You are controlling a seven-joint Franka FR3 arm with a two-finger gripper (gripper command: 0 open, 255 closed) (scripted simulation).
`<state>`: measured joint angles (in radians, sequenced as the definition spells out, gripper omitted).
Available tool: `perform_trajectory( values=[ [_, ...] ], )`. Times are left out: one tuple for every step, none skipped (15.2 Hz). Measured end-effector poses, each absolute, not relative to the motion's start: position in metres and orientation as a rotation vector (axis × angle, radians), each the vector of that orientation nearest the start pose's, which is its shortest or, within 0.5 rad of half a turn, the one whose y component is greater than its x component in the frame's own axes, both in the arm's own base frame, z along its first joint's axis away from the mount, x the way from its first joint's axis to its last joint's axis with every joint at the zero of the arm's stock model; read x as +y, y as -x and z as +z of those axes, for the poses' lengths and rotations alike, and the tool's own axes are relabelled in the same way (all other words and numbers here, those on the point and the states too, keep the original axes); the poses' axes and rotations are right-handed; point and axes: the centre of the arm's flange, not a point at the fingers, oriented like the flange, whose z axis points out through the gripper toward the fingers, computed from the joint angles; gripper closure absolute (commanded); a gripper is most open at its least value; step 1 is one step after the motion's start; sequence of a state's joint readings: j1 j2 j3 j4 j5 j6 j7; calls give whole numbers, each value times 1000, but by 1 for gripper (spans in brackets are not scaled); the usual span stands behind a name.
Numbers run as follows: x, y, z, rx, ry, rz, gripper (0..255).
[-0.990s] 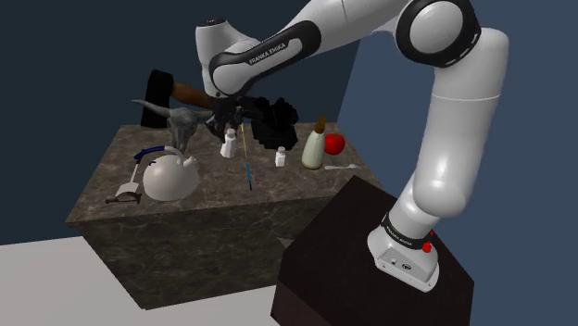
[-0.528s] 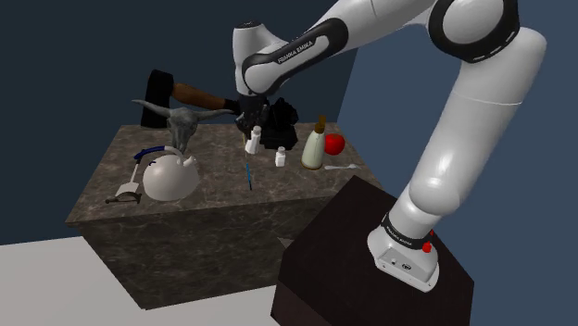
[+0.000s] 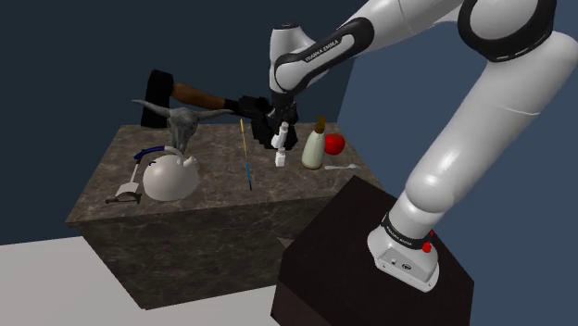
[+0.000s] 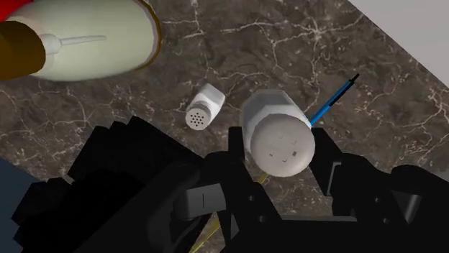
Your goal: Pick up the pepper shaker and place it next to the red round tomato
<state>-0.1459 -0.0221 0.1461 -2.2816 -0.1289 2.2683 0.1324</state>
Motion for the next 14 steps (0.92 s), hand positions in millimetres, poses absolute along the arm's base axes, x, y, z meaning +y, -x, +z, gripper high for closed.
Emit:
perform_trajectory(
  values=[
    [-15, -507, 363, 81, 3242, -25, 255],
    [-29, -499, 362, 82, 3242, -25, 255],
    [-41, -495, 364, 81, 3242, -24, 255],
    [-54, -489, 366, 81, 3242, -24, 255],
    [-65, -483, 364, 81, 3242, -24, 255],
    [-76, -478, 365, 81, 3242, -24, 255],
    [-88, -474, 365, 81, 3242, -24, 255],
    [-98, -467, 368, 81, 3242, -24, 255],
    [-109, -463, 366, 81, 3242, -24, 255],
    [-121, -457, 365, 81, 3242, -24, 255],
    [-134, -449, 365, 82, 3242, -25, 255],
    [-146, -442, 363, 81, 3242, -25, 255],
    [-155, -435, 362, 81, 3242, -25, 255],
    [-168, -430, 361, 81, 3242, -26, 255]
  ],
)
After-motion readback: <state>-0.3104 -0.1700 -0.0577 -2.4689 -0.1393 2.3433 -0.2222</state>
